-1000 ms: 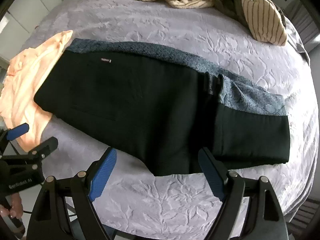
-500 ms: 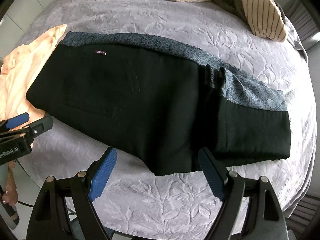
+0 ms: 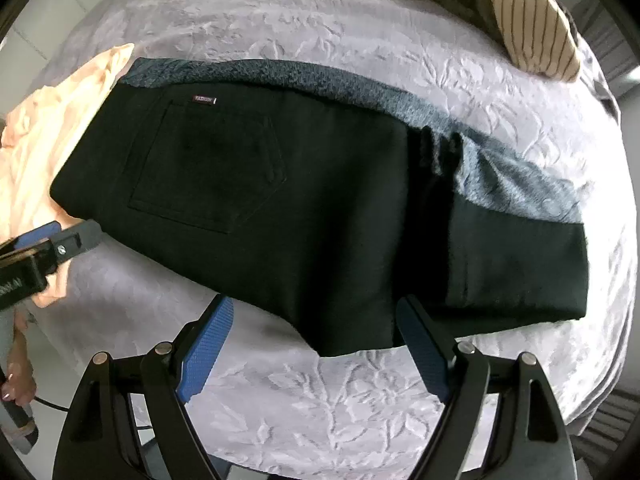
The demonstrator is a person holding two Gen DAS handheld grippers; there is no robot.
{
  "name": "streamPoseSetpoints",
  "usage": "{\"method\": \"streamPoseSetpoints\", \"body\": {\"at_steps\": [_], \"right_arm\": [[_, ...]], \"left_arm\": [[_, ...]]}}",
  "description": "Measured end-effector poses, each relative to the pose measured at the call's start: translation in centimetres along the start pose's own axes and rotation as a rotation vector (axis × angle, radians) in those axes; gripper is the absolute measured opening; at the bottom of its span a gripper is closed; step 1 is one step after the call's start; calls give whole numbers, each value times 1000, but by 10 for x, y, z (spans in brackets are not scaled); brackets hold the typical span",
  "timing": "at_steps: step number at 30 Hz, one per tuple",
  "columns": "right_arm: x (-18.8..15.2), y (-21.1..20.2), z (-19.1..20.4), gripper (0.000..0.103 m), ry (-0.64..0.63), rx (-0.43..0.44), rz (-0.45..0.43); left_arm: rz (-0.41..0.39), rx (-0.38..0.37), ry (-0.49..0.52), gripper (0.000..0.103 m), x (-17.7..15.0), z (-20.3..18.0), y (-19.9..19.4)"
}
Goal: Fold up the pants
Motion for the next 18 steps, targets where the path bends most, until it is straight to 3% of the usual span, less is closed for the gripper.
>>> {"method": "streamPoseSetpoints", "body": {"at_steps": [4,10,18], "right_arm": [[-4,3,-4,86,34,60,11],[-13,15,-5,86,56,97,50],[-16,24,-9,86,52,112,69]], "left_arm": [[-18,-142,-79,98,3,22,-8],[60,-309,-102,98,-3,16,17],[26,-340,-175,98,11,2,43]]}}
Point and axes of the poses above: each gripper's, at about its wrist camera, not at the fingertips, and y roughly the way its jaws point, z to its left, x to its top, the point moved 3 cm from there along y, roughly the way its jaws point, and after that the axes turned 2 degrees about -x, right-handed, at the moved point
